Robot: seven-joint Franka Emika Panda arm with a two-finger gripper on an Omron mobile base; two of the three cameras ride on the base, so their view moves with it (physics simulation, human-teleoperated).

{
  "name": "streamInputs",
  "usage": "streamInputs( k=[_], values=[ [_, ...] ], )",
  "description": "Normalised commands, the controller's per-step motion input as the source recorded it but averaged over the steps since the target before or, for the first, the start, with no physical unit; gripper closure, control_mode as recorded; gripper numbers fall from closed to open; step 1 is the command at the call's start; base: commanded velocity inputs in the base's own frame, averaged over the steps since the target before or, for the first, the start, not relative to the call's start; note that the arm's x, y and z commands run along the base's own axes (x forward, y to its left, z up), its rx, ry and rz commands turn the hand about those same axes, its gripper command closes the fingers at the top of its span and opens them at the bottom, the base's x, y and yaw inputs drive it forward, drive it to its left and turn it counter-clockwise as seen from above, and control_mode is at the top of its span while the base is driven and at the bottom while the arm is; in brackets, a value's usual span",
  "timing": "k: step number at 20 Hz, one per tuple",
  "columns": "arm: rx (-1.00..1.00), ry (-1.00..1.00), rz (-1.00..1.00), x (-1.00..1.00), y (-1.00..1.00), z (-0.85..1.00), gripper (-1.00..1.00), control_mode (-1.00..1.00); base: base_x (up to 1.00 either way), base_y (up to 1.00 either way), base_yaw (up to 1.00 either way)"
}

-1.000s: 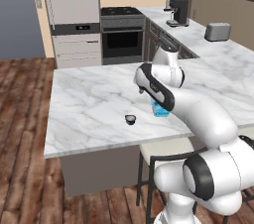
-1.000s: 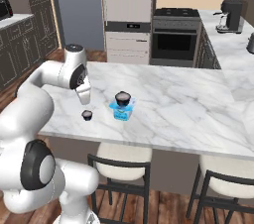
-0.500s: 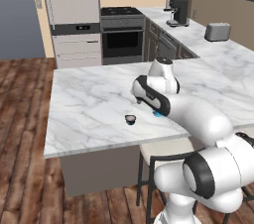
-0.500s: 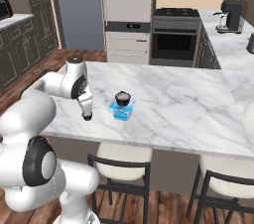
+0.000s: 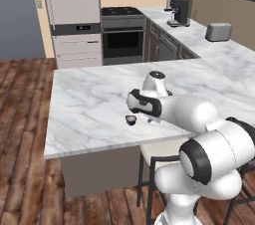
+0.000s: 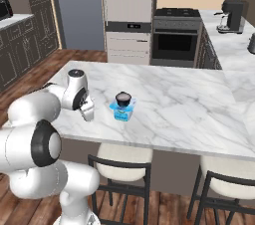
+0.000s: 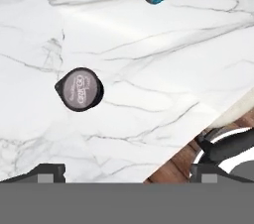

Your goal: Stack the yogurt containers by placing the smaller containers on top of the larger containers.

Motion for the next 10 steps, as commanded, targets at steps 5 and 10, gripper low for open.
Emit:
streamInputs(
  k=[5, 10],
  values=[
    [0.0, 0.0, 0.05, 0.29, 0.05, -0.32, -1.0, -1.0, 0.0, 0.0, 0.0],
    [0.0, 0.0, 0.02, 0.29, 0.14, -0.19, -1.0, -1.0, 0.0, 0.0, 0.0]
  ],
)
